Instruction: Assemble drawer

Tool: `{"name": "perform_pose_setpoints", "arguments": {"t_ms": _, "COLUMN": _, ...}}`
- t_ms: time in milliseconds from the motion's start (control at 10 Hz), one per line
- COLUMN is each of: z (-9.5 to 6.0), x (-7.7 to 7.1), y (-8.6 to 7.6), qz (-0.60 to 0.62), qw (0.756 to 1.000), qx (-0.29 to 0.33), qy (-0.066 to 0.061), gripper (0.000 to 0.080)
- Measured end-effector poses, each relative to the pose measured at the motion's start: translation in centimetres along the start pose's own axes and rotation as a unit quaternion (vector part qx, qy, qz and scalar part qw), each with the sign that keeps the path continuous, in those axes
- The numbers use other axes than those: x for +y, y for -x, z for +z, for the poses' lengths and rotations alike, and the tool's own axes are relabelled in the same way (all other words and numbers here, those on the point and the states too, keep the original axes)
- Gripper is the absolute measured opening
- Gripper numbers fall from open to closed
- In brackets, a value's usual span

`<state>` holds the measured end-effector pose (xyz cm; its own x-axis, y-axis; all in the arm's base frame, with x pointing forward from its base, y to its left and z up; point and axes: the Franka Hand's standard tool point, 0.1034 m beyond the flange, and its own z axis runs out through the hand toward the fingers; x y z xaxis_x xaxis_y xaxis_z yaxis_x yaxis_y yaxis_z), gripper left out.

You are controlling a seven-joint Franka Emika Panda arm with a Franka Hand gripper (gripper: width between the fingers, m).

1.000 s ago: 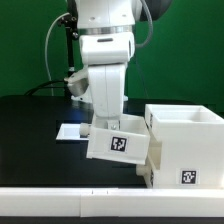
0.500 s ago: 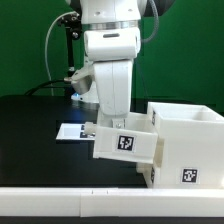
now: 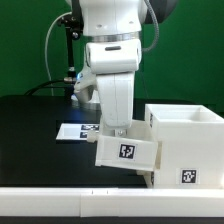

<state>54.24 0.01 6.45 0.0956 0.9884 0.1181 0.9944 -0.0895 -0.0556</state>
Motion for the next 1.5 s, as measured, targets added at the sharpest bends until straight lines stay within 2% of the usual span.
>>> {"name": "perform_pose_setpoints", "arguments": {"t_ms": 400, "z": 0.0, "x": -0.9, "y": -0.4, "qz": -0.007, "qw": 1.0, "qx": -0.001, "qy": 0.006, "gripper": 0.0035}}
{"name": "perform_pose_setpoints", "arguments": {"t_ms": 600, "z": 0.1, "x": -1.0, "y": -0.4, "qz": -0.009, "qw": 1.0, "qx": -0.001, "qy": 0.004, "gripper": 0.0035}}
{"name": "perform_pose_setpoints", "arguments": {"t_ms": 800, "z": 1.0, "x": -1.2, "y": -0.5, "qz": -0.008, "qw": 1.0, "qx": 0.004, "qy": 0.0, "gripper": 0.0035}}
{"name": "perform_pose_setpoints", "arguments": {"t_ms": 1300, "z": 0.9, "x": -0.9, "y": -2.1, "qz": 0.014, "qw": 1.0, "qx": 0.006, "qy": 0.013, "gripper": 0.0035}}
{"name": "perform_pose_setpoints", "arguments": {"t_ms": 1500, "z": 1.0, "x": -0.9, "y": -2.2, "qz": 0.014, "qw": 1.0, "qx": 0.007, "qy": 0.018, "gripper": 0.0035}}
